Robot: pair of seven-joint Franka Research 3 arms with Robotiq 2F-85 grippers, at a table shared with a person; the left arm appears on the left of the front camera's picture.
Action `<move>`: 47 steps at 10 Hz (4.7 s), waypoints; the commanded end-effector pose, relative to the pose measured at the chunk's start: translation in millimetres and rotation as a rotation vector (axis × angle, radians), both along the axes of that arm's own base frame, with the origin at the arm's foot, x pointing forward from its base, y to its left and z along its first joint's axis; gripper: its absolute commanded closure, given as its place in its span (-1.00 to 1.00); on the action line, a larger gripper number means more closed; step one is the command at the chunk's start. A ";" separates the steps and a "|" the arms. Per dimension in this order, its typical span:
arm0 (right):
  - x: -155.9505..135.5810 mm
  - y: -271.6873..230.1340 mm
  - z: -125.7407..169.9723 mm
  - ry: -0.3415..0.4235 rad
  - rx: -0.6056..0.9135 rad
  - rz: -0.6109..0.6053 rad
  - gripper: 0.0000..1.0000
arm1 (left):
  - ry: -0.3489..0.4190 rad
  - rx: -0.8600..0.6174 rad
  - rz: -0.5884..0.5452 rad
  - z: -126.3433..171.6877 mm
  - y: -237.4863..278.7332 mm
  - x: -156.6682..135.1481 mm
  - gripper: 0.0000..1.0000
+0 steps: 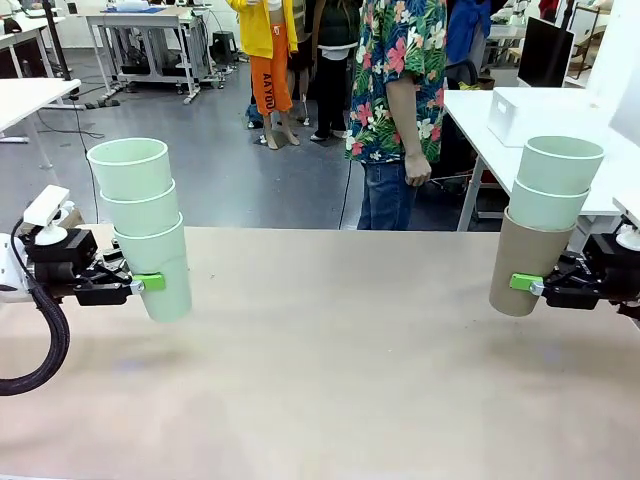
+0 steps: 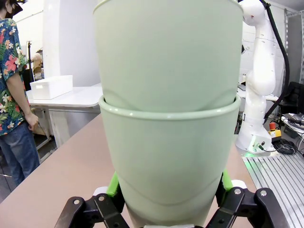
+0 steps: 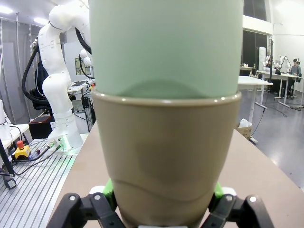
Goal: Stack the cups and store them in the basket.
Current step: Place the stack of Reusable plastic cups into the Pantry Basket.
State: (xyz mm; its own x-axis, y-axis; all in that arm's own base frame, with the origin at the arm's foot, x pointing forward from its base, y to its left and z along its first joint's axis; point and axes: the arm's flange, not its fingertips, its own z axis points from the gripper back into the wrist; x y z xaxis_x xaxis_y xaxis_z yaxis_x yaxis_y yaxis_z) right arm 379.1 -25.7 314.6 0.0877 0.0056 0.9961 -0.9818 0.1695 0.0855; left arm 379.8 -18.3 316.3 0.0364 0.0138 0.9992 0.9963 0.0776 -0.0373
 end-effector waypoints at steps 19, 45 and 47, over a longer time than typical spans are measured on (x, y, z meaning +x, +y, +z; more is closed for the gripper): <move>1.2 0.4 4.6 -0.009 0.005 -0.009 -0.66 | -0.003 -0.007 -0.004 5.1 -1.0 0.1 -0.74; 1.2 0.4 4.6 -0.009 0.005 -0.009 -0.66 | -0.003 -0.007 -0.004 5.1 -1.0 0.1 -0.74; 1.2 0.4 4.6 -0.009 0.005 -0.009 -0.66 | -0.003 -0.007 -0.004 5.1 -1.0 0.1 -0.74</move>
